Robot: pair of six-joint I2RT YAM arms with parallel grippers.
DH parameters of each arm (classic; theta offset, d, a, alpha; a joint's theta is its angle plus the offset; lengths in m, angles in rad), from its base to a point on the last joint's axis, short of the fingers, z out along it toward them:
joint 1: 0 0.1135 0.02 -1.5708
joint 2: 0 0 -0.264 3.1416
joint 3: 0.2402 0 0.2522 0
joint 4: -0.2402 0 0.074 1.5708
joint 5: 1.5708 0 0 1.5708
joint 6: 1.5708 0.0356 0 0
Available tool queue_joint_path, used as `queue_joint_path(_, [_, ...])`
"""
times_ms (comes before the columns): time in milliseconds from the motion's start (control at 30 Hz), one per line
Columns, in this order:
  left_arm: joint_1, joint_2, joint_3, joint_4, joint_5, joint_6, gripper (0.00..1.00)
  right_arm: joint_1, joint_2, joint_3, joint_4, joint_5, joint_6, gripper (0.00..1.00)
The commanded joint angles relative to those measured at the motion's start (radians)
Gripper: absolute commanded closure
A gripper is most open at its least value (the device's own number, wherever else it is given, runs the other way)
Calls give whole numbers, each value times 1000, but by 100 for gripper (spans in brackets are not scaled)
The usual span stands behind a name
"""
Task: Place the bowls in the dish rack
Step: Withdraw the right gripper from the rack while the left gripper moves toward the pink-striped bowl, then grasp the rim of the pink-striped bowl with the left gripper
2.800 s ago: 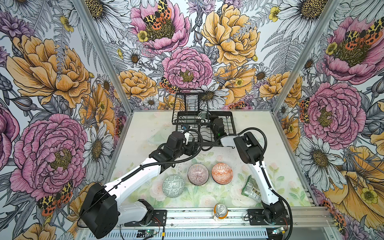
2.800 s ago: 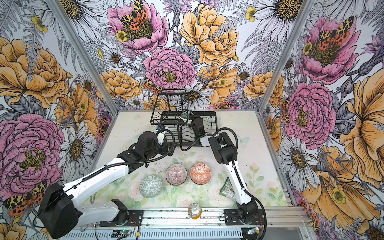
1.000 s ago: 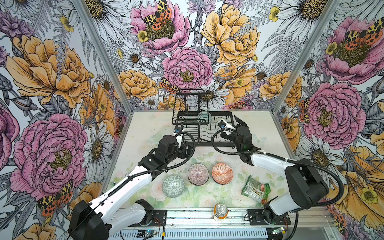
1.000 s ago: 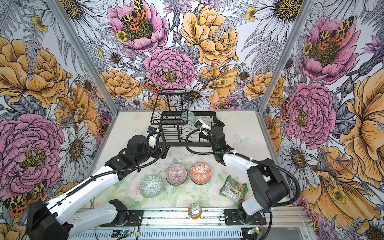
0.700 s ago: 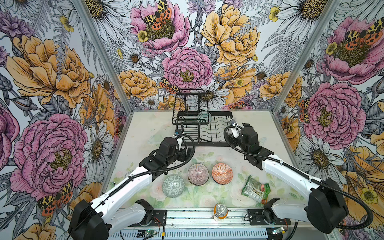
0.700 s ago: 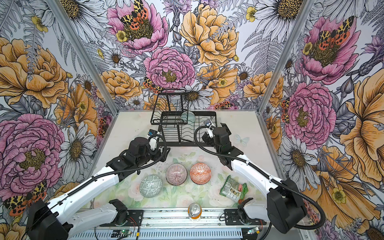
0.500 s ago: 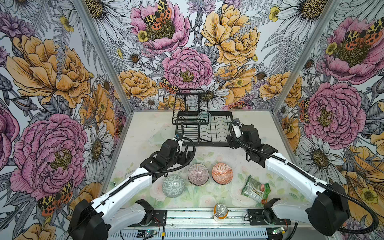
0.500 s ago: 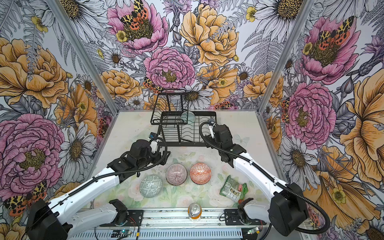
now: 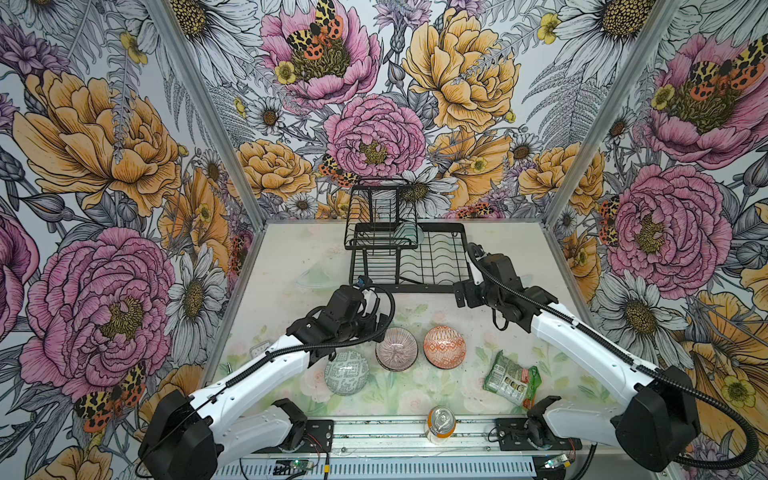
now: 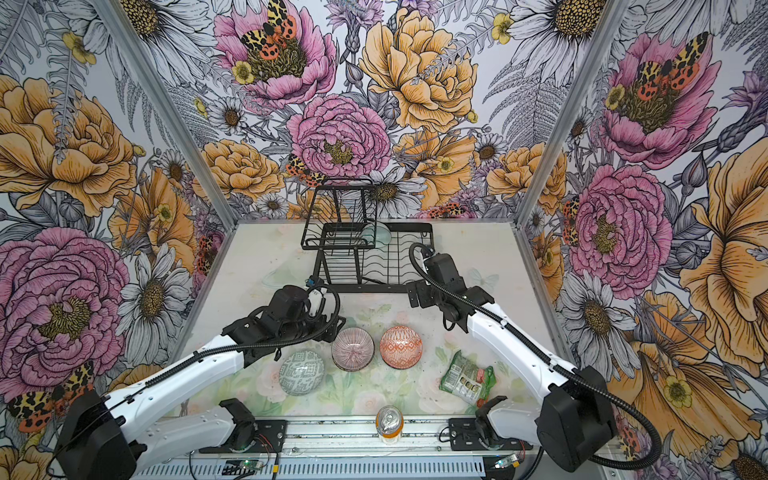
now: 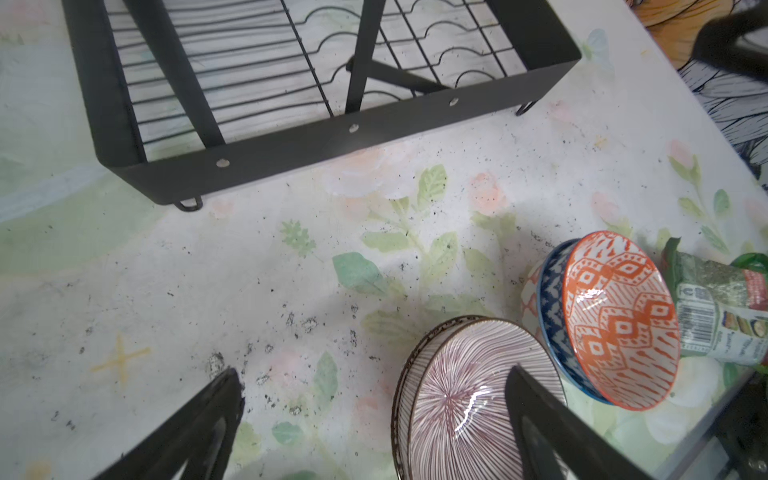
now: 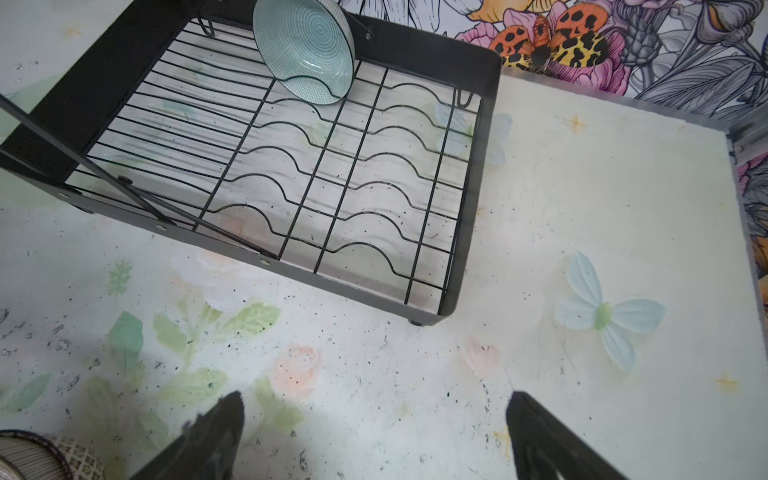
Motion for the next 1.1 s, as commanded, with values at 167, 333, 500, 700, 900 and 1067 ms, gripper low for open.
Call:
queue_joint_path(167, [-55,5,14,-114,-29,-78,1,-5,30,54,-10,-23,30,1])
queue_joint_path(333, [-86,-22,-5,-114,4,-95,1,-7,36,66,-8,-30,23,0])
queue_joint_path(500, [-107,-45,-27,-113,26,-127,3,-8,56,80,-6,-34,11,1])
queue_joint_path(700, [-114,-27,-46,-116,64,-160,17,-13,77,93,-6,-39,-3,0])
queue_joint_path(900, [-123,31,-28,-114,41,-168,46,-16,88,88,-3,-41,1,0])
queue_joint_path(1067, [-123,85,6,-115,32,-162,62,-16,90,90,0,-42,1,0])
